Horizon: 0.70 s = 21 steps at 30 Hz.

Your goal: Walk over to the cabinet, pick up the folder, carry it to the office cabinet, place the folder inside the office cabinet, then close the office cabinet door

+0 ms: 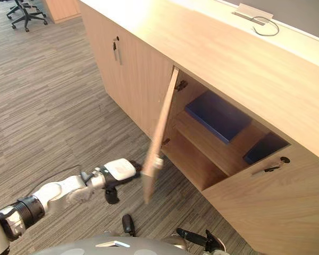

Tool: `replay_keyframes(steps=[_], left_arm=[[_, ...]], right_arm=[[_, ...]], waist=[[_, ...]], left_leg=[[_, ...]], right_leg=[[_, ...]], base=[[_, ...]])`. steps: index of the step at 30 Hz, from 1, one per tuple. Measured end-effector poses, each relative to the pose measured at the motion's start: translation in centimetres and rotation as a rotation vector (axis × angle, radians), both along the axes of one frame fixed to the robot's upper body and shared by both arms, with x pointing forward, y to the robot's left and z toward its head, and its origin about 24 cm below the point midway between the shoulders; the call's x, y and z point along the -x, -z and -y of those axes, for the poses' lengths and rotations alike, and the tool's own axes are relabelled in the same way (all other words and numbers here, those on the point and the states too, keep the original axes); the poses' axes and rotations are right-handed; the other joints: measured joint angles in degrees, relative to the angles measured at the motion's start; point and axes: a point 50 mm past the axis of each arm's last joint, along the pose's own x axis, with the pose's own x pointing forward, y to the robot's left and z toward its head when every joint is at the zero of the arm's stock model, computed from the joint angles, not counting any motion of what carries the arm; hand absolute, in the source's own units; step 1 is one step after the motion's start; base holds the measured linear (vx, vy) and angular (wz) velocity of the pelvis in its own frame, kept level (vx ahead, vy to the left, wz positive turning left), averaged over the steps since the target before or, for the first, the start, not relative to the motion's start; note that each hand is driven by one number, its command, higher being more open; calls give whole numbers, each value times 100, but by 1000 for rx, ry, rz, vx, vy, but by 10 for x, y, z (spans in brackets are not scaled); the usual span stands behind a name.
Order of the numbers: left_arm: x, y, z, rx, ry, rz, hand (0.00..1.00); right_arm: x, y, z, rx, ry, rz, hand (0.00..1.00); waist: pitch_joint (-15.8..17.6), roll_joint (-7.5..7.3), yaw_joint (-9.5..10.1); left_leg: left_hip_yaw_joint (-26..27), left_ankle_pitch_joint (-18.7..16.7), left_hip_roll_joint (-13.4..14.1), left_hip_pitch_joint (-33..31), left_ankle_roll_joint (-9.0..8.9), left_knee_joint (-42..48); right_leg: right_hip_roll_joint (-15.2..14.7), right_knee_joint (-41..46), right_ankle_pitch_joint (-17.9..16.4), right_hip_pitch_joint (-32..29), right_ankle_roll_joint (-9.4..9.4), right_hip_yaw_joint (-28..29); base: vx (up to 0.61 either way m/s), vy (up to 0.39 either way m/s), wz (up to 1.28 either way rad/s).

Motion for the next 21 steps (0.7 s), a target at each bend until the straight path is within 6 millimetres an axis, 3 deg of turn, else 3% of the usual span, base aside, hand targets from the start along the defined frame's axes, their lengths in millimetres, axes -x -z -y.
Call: replay_keyframes(steps=[4, 8, 17, 21], left_arm=[[4, -28, 30, 123, 120, 67, 100], [11, -34, 43, 187, 151, 42, 100], [32, -18, 48, 196, 155, -118, 100], [38, 5, 42, 171, 79, -210, 100]], right_arm=[[2, 1, 0, 3, 7, -11, 100], [9, 1, 3, 20, -1, -36, 100], [5, 1, 1, 23, -46, -42, 100], [-1, 1, -2, 19, -79, -35, 100]], waist=[[-123, 35, -1], [-299, 107, -1], [-345, 64, -67], [-303, -3, -161]], left_leg=[[53, 8, 110, 75, 11, 6], [88, -16, 232, 165, -29, 5], [285, -50, 307, 210, -103, -23], [573, -64, 302, 203, -140, -27]], right_leg=[[62, 112, 82, 0, -84, 17], [121, 182, 180, 4, -151, 49], [213, 15, 174, -64, -151, 252], [270, -243, 57, -120, -195, 518]], base=[[94, -76, -6], [65, -72, -8], [-32, -50, -17], [-112, -37, -39]])
